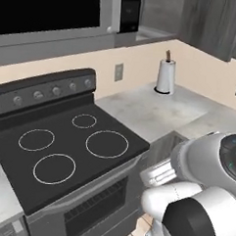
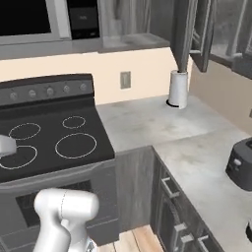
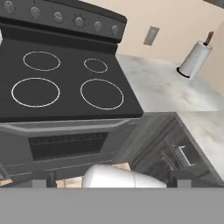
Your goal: There is a bowl on the dining counter. Grab a lemon wedge from the fridge and place it in the bowl. Then get the liquor bottle and glass cup from the cabinet and place them next to the bowl.
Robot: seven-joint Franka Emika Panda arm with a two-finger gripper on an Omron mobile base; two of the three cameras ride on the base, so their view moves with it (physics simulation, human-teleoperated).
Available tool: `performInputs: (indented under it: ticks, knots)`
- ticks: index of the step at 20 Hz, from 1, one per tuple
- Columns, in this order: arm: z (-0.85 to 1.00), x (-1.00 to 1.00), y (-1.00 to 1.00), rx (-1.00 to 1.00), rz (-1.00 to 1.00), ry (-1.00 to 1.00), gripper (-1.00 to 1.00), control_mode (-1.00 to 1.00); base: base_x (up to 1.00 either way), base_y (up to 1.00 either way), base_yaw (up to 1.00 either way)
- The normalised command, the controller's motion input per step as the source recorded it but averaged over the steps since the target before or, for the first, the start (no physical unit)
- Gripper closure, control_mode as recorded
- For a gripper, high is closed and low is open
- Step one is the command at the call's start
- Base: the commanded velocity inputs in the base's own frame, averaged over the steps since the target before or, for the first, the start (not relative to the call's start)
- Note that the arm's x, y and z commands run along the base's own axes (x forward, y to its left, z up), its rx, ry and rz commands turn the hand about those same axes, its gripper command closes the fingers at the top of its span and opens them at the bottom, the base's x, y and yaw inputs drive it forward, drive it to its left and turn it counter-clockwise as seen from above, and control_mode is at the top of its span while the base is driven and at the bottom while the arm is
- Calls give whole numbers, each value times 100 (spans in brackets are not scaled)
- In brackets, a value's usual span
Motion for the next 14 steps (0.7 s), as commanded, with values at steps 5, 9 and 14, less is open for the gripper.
performInputs:
  ticks: [5,9,14]
  knots:
    - [0,0,0,0,0,0,-100,100,80,-10,51]
    - [0,0,0,0,0,0,-100,100,55,-37,40]
    - [0,0,0,0,0,0,-100,100,59,-38,34]
